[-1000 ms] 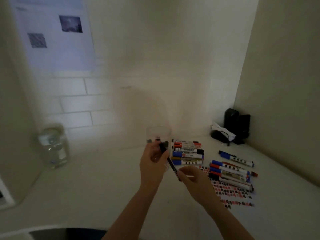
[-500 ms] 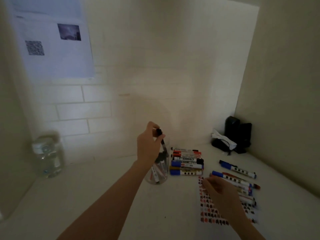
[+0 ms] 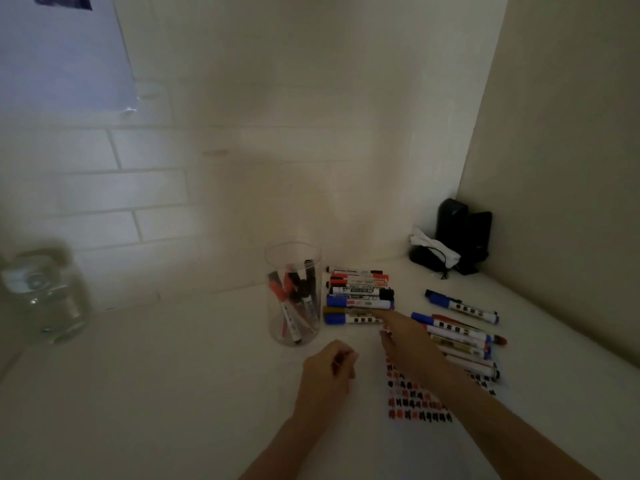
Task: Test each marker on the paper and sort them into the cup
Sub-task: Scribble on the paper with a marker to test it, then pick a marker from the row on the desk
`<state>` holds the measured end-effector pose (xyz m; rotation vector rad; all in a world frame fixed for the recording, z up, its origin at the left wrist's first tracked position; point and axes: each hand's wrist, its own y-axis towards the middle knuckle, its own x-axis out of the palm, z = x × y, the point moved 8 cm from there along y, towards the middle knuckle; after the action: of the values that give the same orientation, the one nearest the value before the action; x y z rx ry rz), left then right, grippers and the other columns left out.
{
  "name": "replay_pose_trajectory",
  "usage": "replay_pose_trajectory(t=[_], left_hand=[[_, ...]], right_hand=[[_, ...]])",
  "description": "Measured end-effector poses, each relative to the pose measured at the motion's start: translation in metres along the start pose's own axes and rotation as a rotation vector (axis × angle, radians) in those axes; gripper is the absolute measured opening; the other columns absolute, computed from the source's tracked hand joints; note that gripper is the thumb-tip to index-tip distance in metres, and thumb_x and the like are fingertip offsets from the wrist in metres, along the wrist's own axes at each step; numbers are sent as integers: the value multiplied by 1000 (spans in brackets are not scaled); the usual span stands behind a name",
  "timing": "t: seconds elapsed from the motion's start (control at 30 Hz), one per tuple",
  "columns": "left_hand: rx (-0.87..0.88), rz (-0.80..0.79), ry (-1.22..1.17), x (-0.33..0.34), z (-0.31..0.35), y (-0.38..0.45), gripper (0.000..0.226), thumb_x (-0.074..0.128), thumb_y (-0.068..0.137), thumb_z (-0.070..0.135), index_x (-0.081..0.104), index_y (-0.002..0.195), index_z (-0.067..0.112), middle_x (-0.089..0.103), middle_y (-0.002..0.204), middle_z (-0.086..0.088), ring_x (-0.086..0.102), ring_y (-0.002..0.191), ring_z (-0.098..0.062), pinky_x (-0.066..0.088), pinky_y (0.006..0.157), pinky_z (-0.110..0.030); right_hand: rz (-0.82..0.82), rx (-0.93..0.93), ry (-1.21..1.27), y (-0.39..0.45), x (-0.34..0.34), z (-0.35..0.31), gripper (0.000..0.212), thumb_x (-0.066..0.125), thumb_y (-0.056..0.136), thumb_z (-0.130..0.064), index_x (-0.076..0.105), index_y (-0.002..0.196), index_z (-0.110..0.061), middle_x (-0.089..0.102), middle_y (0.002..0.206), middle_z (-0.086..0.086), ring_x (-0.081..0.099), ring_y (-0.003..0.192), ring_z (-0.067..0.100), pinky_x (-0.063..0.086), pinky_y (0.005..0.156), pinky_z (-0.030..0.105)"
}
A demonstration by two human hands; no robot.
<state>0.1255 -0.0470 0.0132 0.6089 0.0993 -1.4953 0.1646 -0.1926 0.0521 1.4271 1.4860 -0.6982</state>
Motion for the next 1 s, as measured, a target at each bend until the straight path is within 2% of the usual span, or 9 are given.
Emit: replay_pose_trajectory(t=[0.2, 0.37, 0.5, 0.6, 0.7, 0.77, 0.83, 0.87, 1.0], left_hand=[[-73, 4, -3, 1, -10, 4, 16, 59, 93, 23, 62, 80, 15, 63, 64, 4, 54, 53, -2, 44, 57, -14], [-57, 23, -39, -2, -13, 5, 14, 59, 93, 24, 61, 80, 20, 64, 67, 3, 56, 54, -3, 46, 59, -15], [-23, 17, -13, 1, -12, 5, 13, 59, 93, 24, 61, 80, 22, 63, 67, 7, 58, 59, -3, 46, 61, -13], [-9, 34, -31, -3, -10, 4, 22, 61, 92, 28, 60, 73, 16, 62, 62, 3, 56, 57, -6, 44, 60, -14], [13, 39, -28, -6, -5, 2, 31, 61, 90, 37, 59, 69, 15, 60, 62, 1, 55, 58, -6, 41, 59, -13], [20, 24, -26, -5, -2, 2, 24, 63, 88, 40, 62, 76, 19, 61, 71, 3, 55, 65, -4, 43, 62, -13], [11, 28, -26, -5, -1, 1, 16, 65, 86, 41, 61, 94, 27, 60, 88, 10, 56, 77, -2, 46, 68, -13], [19, 23, -17, -5, 1, 0, 23, 64, 86, 42, 57, 105, 31, 57, 99, 13, 55, 84, 0, 46, 71, -12], [173, -192, 173, 20, 33, -15, 43, 49, 93, 49, 38, 132, 35, 38, 128, 19, 41, 111, 4, 36, 93, -12]], right_hand=[[-50, -30, -143, 18, 23, 8, 51, 44, 96, -16, 34, 144, -30, 55, 133, 1, 56, 111, 19, 42, 100, 38], [211, -64, -265, 17, 15, 10, 38, 65, 85, -28, 60, 123, -22, 57, 119, 6, 52, 111, 29, 39, 91, 42], [86, 21, -369, 17, 29, 16, 38, 52, 90, -51, 58, 122, -33, 44, 133, 0, 35, 124, 23, 30, 100, 39], [113, -24, -322, 12, 22, 7, 33, 51, 91, -49, 59, 117, -28, 49, 131, -2, 40, 121, 20, 32, 97, 36], [139, 57, 32, -11, -11, 3, 19, 56, 92, -41, 56, 108, -30, 62, 95, -10, 57, 79, 3, 43, 65, 12], [139, 123, 242, -35, -30, 12, 8, 61, 90, -37, 56, 96, -34, 63, 76, -12, 58, 58, 3, 45, 49, 11], [115, 195, 367, -62, -40, 29, 5, 67, 86, -36, 64, 90, -34, 68, 73, -12, 64, 59, 4, 54, 53, 17], [112, 243, 441, -75, -43, 36, 4, 69, 83, -36, 68, 86, -34, 69, 71, -13, 65, 60, 3, 55, 56, 19], [141, 420, 779, -108, -46, 53, 15, 77, 76, -33, 73, 74, -19, 65, 59, 1, 56, 49, 7, 48, 52, 17]])
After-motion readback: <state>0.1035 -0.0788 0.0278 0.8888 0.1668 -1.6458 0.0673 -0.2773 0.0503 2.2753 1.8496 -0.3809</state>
